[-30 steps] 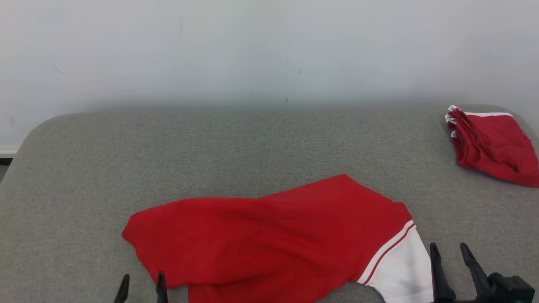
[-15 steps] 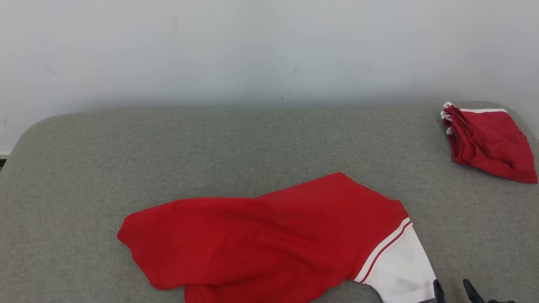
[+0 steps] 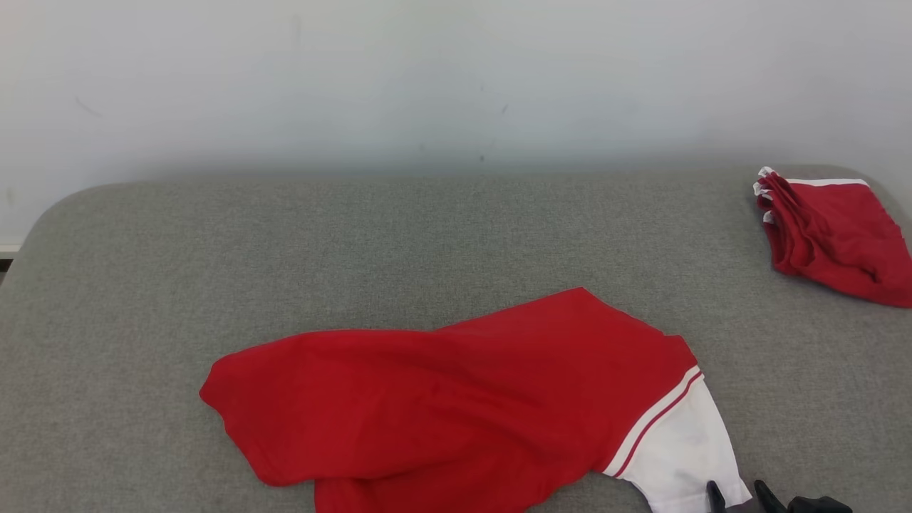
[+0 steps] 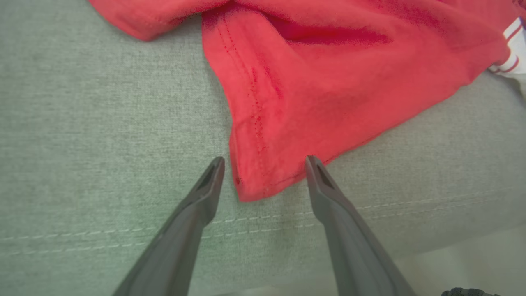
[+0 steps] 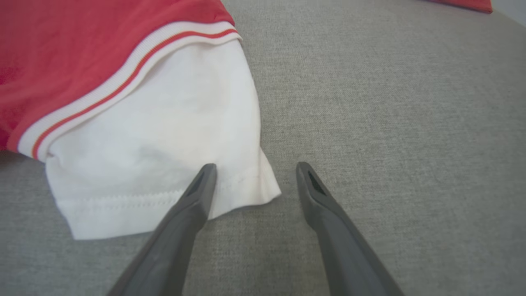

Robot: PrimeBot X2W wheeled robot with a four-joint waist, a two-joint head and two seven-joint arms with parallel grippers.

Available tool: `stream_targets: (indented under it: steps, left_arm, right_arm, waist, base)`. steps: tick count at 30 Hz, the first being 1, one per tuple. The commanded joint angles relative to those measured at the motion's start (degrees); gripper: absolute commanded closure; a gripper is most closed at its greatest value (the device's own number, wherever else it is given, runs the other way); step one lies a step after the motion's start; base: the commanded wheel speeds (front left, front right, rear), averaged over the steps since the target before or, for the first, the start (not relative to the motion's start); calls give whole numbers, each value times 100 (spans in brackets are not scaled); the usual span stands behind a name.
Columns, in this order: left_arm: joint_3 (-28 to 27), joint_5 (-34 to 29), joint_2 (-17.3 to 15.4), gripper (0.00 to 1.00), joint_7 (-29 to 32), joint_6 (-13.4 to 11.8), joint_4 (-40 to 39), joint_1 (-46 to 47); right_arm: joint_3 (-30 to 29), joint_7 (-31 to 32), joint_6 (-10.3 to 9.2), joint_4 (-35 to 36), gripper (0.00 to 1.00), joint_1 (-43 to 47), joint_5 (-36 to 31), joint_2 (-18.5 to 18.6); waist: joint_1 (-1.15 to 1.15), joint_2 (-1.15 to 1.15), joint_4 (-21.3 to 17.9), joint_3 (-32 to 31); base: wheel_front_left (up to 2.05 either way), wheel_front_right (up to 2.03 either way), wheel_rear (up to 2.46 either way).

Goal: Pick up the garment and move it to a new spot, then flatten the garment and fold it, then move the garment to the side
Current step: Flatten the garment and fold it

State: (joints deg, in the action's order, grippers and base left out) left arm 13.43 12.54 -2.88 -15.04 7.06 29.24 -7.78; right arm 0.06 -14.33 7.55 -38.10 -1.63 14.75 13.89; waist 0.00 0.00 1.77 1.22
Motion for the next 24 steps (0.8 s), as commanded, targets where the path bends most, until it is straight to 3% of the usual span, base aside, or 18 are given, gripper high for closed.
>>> stream_targets:
  steps: [1,2,3,4,5,10,16,24]
  left_arm:
    - [17,59,-2,0,-19,-1,90,97]
    - [54,113,-1,0,-19,6,230,124]
    - [104,147,3,12,-19,14,317,180]
    - [130,243,5,69,-19,22,426,242]
    - [180,316,3,100,-18,30,523,283]
    - [118,515,-1,100,-19,45,420,458]
    - [-275,633,-20,100,-19,34,-581,491]
    - [-170,475,-569,100,110,40,-1460,1389]
  right_arm:
    - [48,-21,-16,-89,0,-62,62,-11]
    - [103,-13,-15,-181,50,-96,93,-27]
    - [154,-11,-16,-258,69,-131,133,-42]
    - [219,0,-15,-331,100,-154,171,-60]
    - [263,0,-16,-391,100,-176,233,-87]
    - [404,-43,-15,-301,100,-229,472,-67]
    - [465,-81,-15,483,100,-340,721,40]
    - [592,172,-15,1319,100,-1052,763,264]
  waist:
    - [0,0,11,11]
    - [0,0,13,15]
    - [0,0,14,19]
    - [0,0,17,20]
    - [0,0,21,22]
    - [0,0,43,43]
    - [0,0,-43,162]
    - [0,0,-120,402]
  base:
    - [0,0,0]
    - [0,0,0]
    - [0,0,0]
    - [0,0,0]
    - [0,0,0]
    - [0,0,0]
    - [0,0,0]
    - [0,0,0]
